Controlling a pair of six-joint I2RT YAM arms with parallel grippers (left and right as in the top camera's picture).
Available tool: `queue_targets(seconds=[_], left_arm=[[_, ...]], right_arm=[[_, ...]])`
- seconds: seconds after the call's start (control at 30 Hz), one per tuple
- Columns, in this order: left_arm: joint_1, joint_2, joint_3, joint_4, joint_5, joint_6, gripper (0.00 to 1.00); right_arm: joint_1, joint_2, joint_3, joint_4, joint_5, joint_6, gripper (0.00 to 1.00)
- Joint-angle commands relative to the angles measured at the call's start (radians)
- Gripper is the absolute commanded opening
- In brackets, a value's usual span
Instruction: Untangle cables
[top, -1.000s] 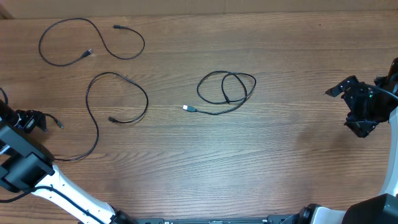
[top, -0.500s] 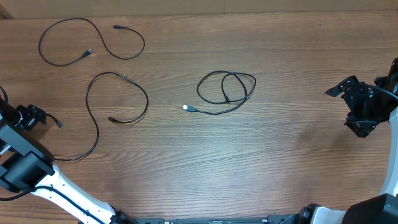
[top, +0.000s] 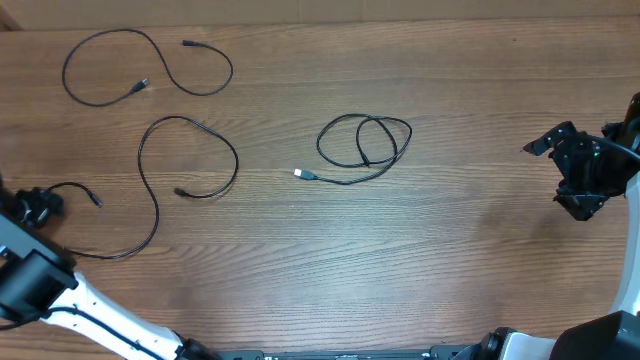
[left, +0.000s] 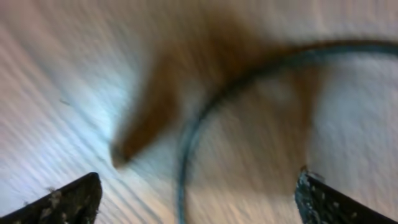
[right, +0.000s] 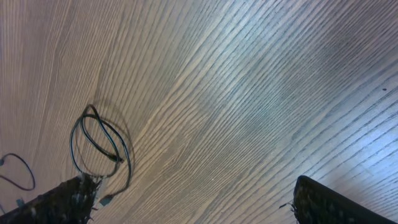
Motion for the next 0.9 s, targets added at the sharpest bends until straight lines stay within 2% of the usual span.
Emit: queue_targets(seconds=[0.0,0.07,0.2,0.23,0.37,0.4,0.53,0.57,0.87], left_arm=[[0.051,-0.007,-0.016,0.017,-0.007,-0.013,0.94],[0.076,-0.007,-0.033,0.045,0.037,0.003,0.88],[0.102,-0.006,-0.095,0.115,0.177,0.060,0.86],[0.103,-0.006,-0.115,0.138,0.211,0.063,0.81],[0.097,-0.006,-0.171,0.210,0.328,0.108,0.56],[0.091,-0.006,-0.190,0.232,0.352,0.109,0.44],[0.072,-0.006,-0.227,0.271,0.365,0.108,0.17],[0.066,-0.006,-0.232,0.277,0.365,0.106,0.13],[0.005,-0.006,-0.237,0.315,0.371,0.055,0.09]], right_arm=[[-0.001,-0.007,0.018,0.002,0.003,-0.004,1.00],[-0.001,-0.007,0.018,0.002,0.003,-0.004,1.00],[-0.001,-0.007,0.018,0.002,0.003,-0.004,1.00],[-0.001,-0.007,0.018,0.002,0.003,-0.004,1.00],[-0.001,-0.007,0.018,0.002,0.003,-0.004,1.00],[-0.001,-0.007,0.018,0.002,0.003,-0.004,1.00],[-0.001,-0.007,0.018,0.002,0.003,-0.004,1.00],[-0.001,-0.007,0.018,0.002,0.003,-0.004,1.00],[-0.001,-0.007,0.018,0.002,0.003,-0.004,1.00]])
